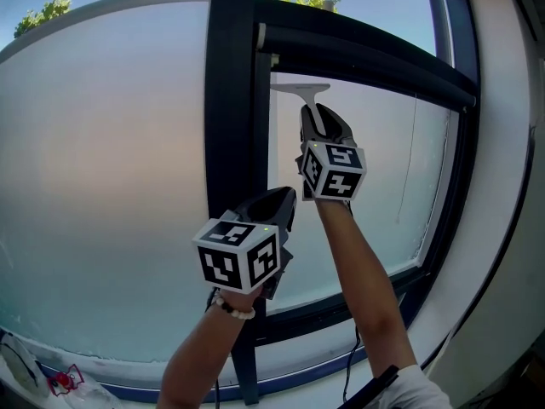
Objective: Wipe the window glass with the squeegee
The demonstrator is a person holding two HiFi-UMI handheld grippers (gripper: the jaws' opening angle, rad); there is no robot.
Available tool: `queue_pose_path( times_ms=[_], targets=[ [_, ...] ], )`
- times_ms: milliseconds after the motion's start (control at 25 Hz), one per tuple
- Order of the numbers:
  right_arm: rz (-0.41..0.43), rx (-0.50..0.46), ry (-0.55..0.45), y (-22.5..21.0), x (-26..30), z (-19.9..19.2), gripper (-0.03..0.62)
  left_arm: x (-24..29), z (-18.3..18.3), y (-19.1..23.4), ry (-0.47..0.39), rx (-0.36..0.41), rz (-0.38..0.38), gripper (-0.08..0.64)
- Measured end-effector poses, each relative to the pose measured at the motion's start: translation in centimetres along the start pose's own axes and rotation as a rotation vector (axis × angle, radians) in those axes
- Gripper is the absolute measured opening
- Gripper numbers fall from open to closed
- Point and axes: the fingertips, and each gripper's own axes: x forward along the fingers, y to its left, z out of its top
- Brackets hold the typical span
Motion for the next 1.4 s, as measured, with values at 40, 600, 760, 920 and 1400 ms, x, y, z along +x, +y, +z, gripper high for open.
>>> queue_pose_path(
  times_ms=[40, 600, 760, 920, 1400],
  targets=[
    [-0.001, -0.003, 0.002, 0.0, -0.2, -0.1, 0.091, -0.2, -0.2, 0.0, 0.001, -0.002, 0.001, -0.002],
    [-0.025, -0.011, 0.043, 0.7, -2.3, -2.1, 0.091, -2.4, -3.5, 1.0, 0.045, -0.057, 0.019, -0.002],
    [-0.031, -0.028, 0.054, 0.7, -3.0, -2.8, 0.091, -2.8, -4.5, 1.3, 0.054, -0.081, 0.02, -0.002],
    [-0.034, -0.032, 0.065, 0.9, -3.6, -3.4, 0.091, -2.9, -5.2, 1.5, 0.069, -0.079, 0.025, -0.002],
    [-0.04, -0.046, 0.095, 2.2, -7.0, -7.0, 0.091, -3.4, -7.5, 1.0, 0.106, -0.077, 0.018, -0.002]
  ],
)
